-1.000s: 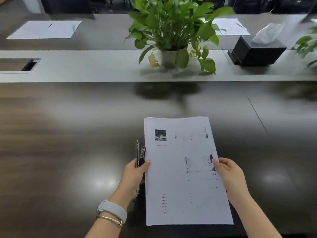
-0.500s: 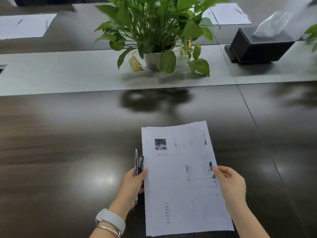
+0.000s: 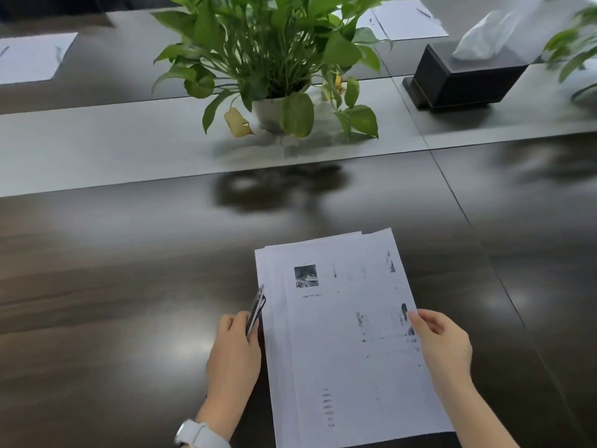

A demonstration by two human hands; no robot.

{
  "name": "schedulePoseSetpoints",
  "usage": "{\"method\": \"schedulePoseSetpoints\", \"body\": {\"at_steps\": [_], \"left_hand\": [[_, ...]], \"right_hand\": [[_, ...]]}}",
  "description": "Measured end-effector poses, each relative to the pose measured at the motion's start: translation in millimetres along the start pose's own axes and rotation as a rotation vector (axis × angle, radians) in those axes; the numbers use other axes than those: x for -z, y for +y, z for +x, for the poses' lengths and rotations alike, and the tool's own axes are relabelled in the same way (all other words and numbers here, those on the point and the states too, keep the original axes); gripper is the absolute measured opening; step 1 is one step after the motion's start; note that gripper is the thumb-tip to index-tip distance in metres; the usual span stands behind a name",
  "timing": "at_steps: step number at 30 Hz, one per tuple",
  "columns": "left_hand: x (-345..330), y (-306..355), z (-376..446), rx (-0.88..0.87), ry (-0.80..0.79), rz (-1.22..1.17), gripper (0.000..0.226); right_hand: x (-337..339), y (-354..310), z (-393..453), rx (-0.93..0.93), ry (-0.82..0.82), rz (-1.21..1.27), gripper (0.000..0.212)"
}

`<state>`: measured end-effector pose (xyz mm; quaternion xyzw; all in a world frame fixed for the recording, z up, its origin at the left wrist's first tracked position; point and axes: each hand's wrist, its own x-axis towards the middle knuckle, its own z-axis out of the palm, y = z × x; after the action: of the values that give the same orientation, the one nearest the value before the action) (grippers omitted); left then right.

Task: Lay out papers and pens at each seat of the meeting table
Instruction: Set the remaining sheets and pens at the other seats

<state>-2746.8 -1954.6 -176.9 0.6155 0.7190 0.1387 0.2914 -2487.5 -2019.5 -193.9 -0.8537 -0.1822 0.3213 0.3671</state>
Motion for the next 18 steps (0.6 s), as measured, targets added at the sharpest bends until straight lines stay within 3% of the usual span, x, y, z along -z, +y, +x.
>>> {"method": "schedulePoseSetpoints", "body": {"at_steps": [3,7,10,18], "left_hand": [[-12.9,25.5,4.2,-0.13,-0.131,0.091,0.014],[-55.8,91.1,3.7,-0.463,-0.396,0.332,0.054],[-94.9,140.7,0.8,-0.609,-0.547,0.47,0.07],[-179.6,232.4,-5.0,-0.761,-0.663,0.581,0.088]], "right_hand": [[16.0,1.7,10.3,-0.002,0.022,0.026,0.017],[55.8,5.7,41.3,-0.014,0.114,0.065,0.017],[94.7,7.9,73.8,-0.018,0.191,0.054,0.017],[178.9,13.3,158.9,0.045,0.369,-0.126,0.029]]}}
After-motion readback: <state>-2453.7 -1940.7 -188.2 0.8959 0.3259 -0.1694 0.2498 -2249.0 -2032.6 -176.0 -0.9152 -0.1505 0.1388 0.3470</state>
